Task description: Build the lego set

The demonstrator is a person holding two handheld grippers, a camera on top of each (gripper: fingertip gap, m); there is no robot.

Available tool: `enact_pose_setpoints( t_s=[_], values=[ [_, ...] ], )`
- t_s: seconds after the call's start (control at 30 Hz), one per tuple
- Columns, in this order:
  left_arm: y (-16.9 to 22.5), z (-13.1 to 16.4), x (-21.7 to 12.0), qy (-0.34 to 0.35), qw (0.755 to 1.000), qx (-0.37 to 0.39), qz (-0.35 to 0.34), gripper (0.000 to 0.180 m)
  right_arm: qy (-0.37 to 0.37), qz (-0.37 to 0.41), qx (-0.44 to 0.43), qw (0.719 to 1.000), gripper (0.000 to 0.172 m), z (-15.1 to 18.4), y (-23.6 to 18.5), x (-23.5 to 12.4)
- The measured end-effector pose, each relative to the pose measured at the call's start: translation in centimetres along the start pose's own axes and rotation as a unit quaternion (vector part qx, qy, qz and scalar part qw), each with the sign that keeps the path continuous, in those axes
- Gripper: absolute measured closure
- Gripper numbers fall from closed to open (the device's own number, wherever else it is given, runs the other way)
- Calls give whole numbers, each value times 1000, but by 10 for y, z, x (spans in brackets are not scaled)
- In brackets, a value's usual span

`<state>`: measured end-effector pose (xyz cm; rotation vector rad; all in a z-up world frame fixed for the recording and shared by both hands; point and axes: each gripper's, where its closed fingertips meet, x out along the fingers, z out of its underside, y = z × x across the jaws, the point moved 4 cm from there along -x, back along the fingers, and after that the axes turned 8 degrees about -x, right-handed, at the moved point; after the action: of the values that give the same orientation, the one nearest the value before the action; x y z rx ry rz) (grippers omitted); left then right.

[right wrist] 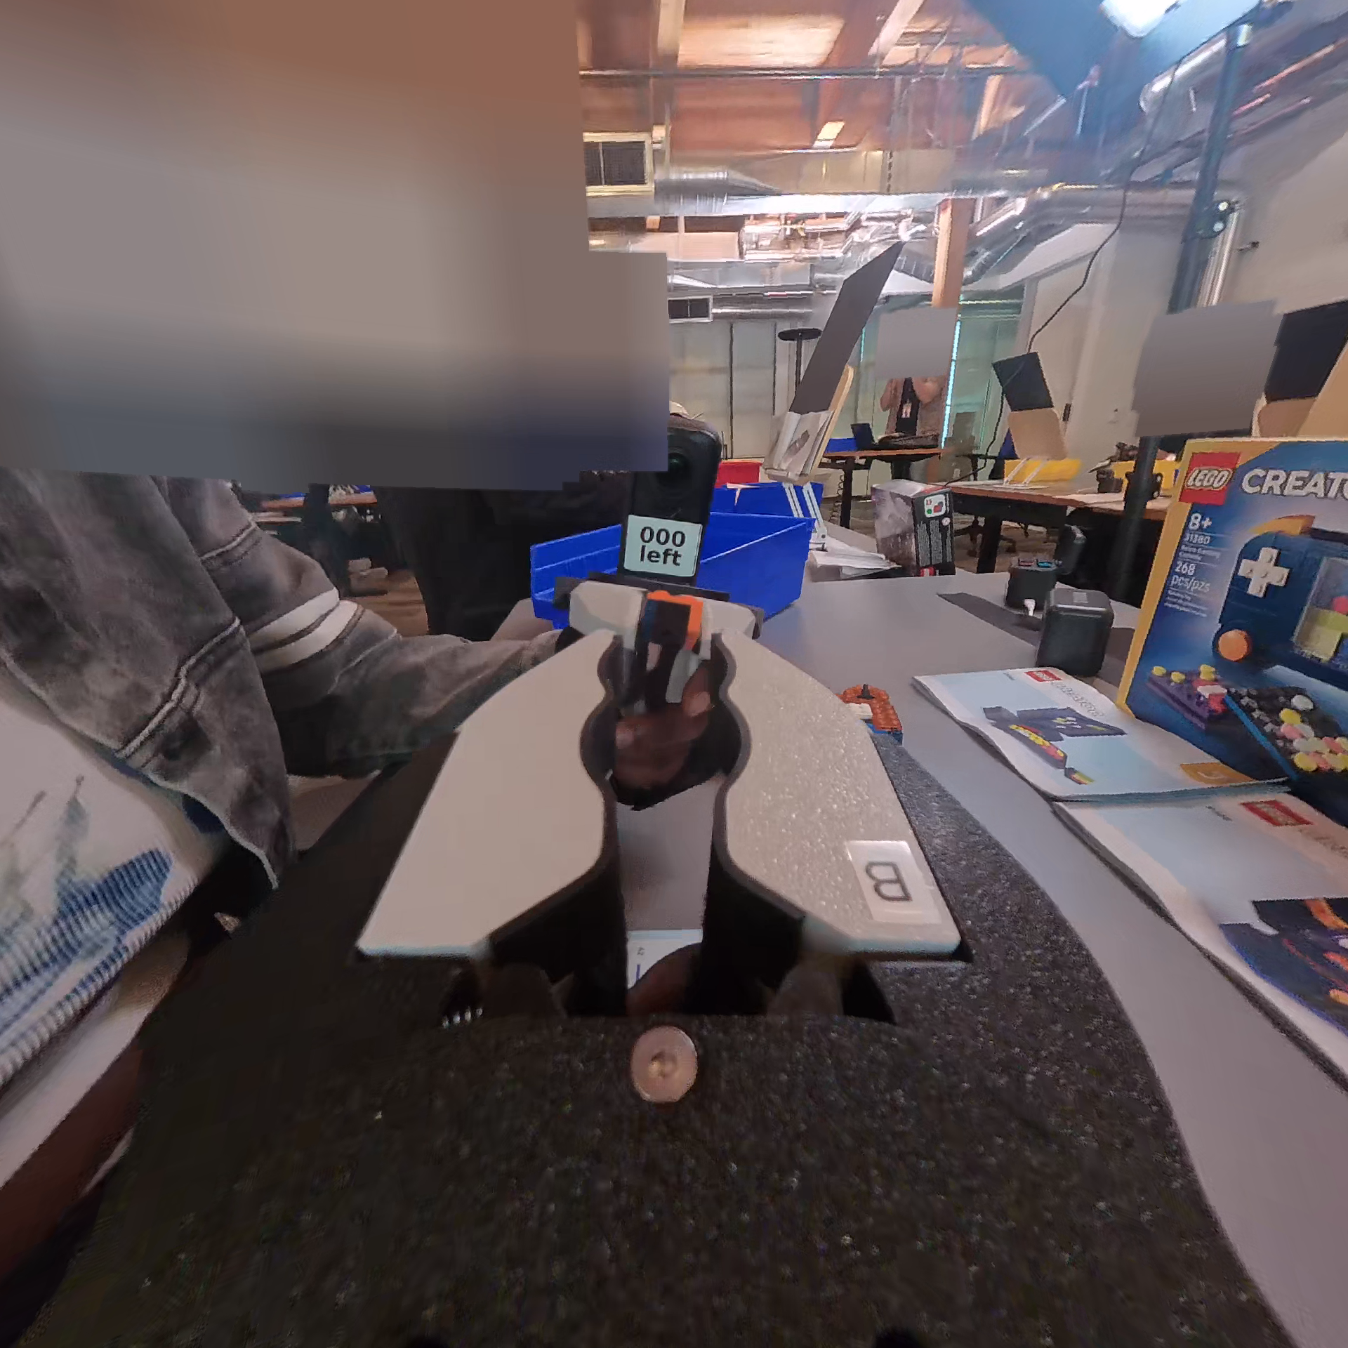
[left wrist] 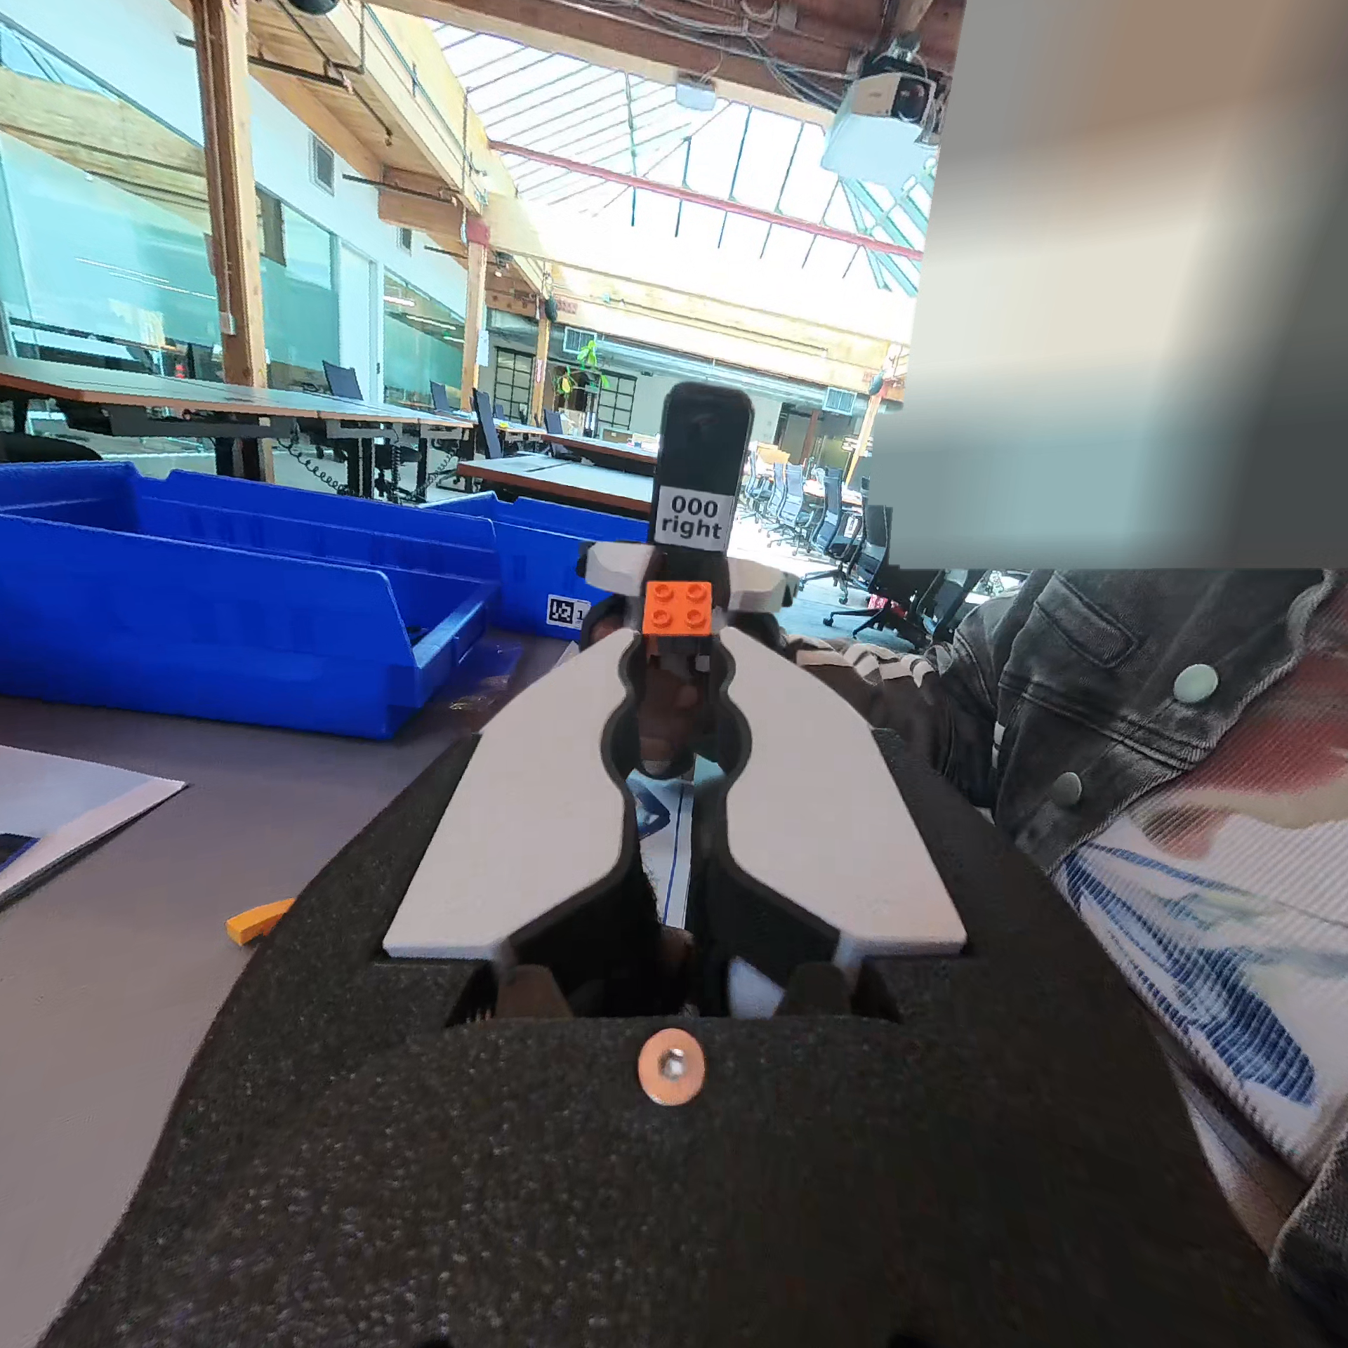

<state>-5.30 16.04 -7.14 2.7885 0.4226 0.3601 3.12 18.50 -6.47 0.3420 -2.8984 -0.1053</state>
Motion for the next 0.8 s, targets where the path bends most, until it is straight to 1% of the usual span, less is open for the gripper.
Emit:
enact_pose_setpoints(
  t_s=[0.07,0.17,0.3,0.33,0.43,0.47,0.5,0.53,0.57,0.6,0.63,0.67,0.73,0.8],
  values=[
    [1,4,2,-16,1000,4,1,165,-8,7,16,1000,145,3,1,4],
    [2,8,5,-31,999,10,2,165,-22,-3,26,999,145,7,-2,7],
    [2,11,6,-44,999,14,-2,165,-35,-6,29,999,150,11,-3,9],
    [1,12,6,-45,999,14,-5,165,-36,-12,31,999,155,12,-4,10],
    [-1,13,6,-58,998,27,-18,165,-50,-18,58,997,156,15,-2,9],
    [-2,15,6,-71,996,49,-28,164,-58,-25,85,994,156,16,0,8],
    [-1,17,6,-89,991,89,-37,163,-63,-37,131,989,156,18,1,7],
    [-2,19,4,-107,982,144,-55,153,-77,-68,196,975,156,22,0,6],
    [-3,21,2,-126,967,209,-70,147,-99,-117,271,950,156,28,-5,3],
    [-2,24,0,-146,948,271,-78,145,-112,-153,333,924,154,32,-9,1],
    [-1,28,0,-163,931,316,-81,143,-118,-172,365,907,154,36,-11,-1],
    [3,33,1,-178,920,344,-66,144,-134,-186,379,896,154,42,-15,-2],
    [12,43,4,-204,908,365,-35,145,-155,-219,391,880,155,47,-23,-3],
    [19,47,7,-207,904,373,-13,150,-168,-219,384,881,155,49,-25,-2]
  ],
)
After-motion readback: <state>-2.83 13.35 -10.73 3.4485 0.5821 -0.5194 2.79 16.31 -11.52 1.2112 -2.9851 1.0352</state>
